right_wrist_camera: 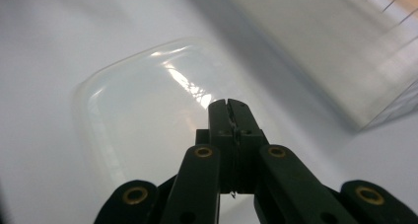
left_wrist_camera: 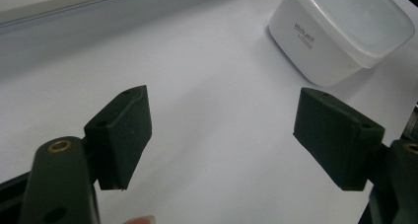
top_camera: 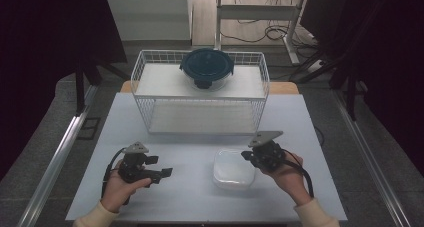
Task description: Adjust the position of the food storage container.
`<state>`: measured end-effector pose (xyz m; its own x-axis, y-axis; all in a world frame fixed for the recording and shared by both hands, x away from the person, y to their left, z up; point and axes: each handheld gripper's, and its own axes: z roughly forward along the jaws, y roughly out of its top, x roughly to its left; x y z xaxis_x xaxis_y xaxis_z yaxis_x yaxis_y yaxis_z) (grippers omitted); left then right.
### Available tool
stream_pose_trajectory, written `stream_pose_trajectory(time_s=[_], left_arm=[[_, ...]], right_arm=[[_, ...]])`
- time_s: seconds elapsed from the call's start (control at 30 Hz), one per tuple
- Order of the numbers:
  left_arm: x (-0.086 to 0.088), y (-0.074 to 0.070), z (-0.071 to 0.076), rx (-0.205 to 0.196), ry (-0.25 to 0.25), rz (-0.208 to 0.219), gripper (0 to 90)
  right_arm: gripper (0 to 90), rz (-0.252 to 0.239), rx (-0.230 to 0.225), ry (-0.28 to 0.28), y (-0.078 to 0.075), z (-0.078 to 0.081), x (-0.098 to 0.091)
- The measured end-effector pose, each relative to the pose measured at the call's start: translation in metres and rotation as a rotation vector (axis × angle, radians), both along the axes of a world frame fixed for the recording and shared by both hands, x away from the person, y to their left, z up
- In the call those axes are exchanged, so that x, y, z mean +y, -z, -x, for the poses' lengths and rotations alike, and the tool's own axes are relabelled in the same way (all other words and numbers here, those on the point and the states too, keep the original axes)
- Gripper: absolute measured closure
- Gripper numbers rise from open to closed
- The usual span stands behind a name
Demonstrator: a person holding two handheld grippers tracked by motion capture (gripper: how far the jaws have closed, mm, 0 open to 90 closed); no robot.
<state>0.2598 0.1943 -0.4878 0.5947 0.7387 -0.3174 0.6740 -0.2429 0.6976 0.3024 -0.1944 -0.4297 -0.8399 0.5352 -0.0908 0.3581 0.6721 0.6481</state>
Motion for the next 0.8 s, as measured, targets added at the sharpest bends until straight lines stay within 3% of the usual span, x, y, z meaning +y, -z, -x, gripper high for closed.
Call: stream_pose_trajectory(time_s=[0.1, 0.27, 0.33, 0.5, 0.67, 0.8], left_arm=[[0.000, 0.000, 0.000, 0.000, -0.001, 0.001, 21.6], [0.000, 0.000, 0.000, -0.001, -0.002, 0.000, 21.6], [-0.001, 0.000, 0.000, 0.001, -0.001, -0.003, 21.6], [-0.001, 0.000, 0.001, 0.003, 0.000, -0.005, 21.5], [0.000, 0.001, 0.000, 0.004, 0.000, -0.007, 21.5], [-0.001, 0.001, 0.001, 0.003, -0.002, -0.003, 21.5]], right_arm=[[89.5, -0.046, 0.047, -0.001, 0.006, 0.021, -0.012], [89.5, -0.078, 0.112, -0.037, 0.027, 0.050, -0.020], [89.6, -0.063, 0.128, -0.043, 0.036, 0.056, -0.020], [89.6, 0.015, 0.136, -0.056, 0.048, 0.058, -0.013], [89.6, 0.049, 0.111, -0.035, 0.050, 0.052, -0.015], [89.7, 0.053, 0.092, 0.019, 0.049, 0.043, -0.022]])
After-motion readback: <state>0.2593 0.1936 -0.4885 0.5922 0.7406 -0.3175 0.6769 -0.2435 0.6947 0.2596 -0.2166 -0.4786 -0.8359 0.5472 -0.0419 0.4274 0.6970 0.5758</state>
